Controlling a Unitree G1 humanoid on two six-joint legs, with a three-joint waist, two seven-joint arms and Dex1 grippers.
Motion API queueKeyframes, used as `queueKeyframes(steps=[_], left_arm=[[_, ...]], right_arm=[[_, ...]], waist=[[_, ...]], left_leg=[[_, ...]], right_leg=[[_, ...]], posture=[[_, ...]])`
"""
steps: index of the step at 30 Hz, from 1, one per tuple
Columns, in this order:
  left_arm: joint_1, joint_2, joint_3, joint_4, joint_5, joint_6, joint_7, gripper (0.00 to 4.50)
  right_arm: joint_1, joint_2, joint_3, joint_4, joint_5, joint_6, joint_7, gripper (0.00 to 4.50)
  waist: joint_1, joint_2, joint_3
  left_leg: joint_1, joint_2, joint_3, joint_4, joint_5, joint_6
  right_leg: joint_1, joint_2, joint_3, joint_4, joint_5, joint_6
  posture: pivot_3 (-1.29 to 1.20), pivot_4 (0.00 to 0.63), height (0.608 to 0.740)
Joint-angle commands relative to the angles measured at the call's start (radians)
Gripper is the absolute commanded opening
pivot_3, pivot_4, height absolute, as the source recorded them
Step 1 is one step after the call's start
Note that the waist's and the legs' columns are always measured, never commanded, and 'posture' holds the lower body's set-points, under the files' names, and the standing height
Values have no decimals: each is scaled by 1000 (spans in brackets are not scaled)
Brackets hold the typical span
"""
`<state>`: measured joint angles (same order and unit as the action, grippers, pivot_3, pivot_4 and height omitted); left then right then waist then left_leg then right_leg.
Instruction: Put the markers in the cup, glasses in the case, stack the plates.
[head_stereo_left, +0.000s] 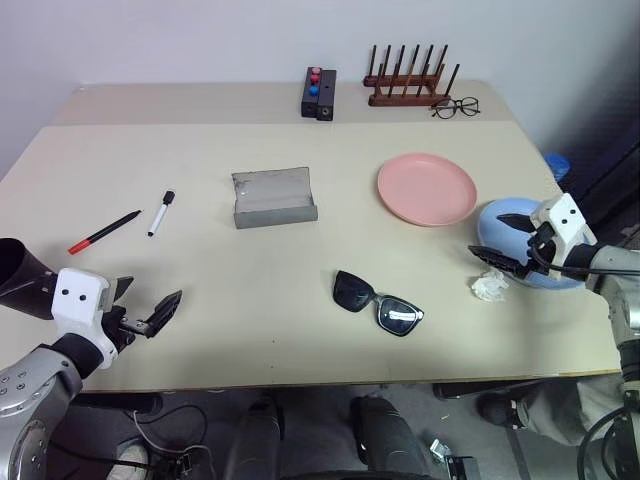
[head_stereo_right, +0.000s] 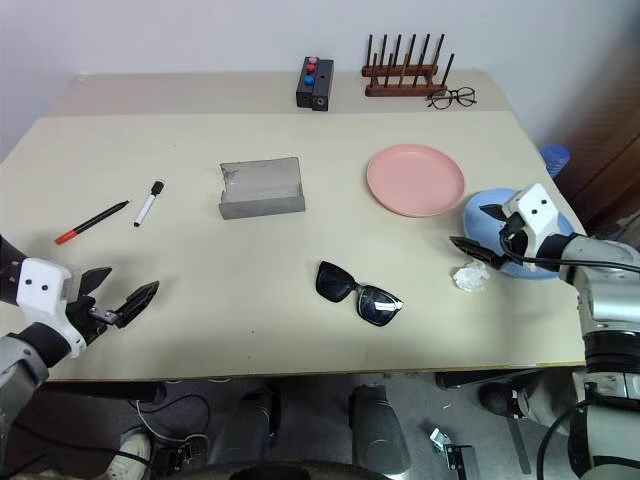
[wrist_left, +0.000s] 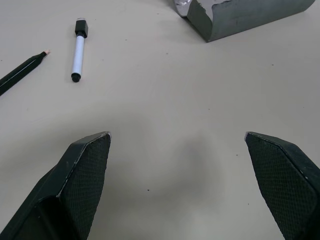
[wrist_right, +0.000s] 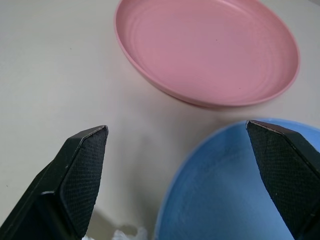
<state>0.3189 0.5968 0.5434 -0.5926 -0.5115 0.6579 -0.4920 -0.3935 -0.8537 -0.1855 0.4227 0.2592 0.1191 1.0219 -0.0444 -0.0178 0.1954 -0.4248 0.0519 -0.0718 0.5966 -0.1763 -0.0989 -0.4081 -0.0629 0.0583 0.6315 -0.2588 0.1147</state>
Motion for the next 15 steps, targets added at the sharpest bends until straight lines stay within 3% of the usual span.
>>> queueKeyframes(steps=[1, 15], left_arm=[[2, -7, 9, -11, 3, -30, 1, 4410], [-73, -1, -5, 48, 16, -31, 22, 4410]], right_arm=[[-4, -3, -21, 4, 4, -38, 1, 4500], [-7, 27, -10, -111, 21, 11, -24, 4500]], waist=[[0, 0, 0], [0, 0, 0]], left_leg=[[0, 0, 0, 0, 0, 0], [0, 0, 0, 0, 0, 0]], right_leg=[[0, 0, 0, 0, 0, 0], [0, 0, 0, 0, 0, 0]], posture=[[0, 150, 738], [0, 150, 738]])
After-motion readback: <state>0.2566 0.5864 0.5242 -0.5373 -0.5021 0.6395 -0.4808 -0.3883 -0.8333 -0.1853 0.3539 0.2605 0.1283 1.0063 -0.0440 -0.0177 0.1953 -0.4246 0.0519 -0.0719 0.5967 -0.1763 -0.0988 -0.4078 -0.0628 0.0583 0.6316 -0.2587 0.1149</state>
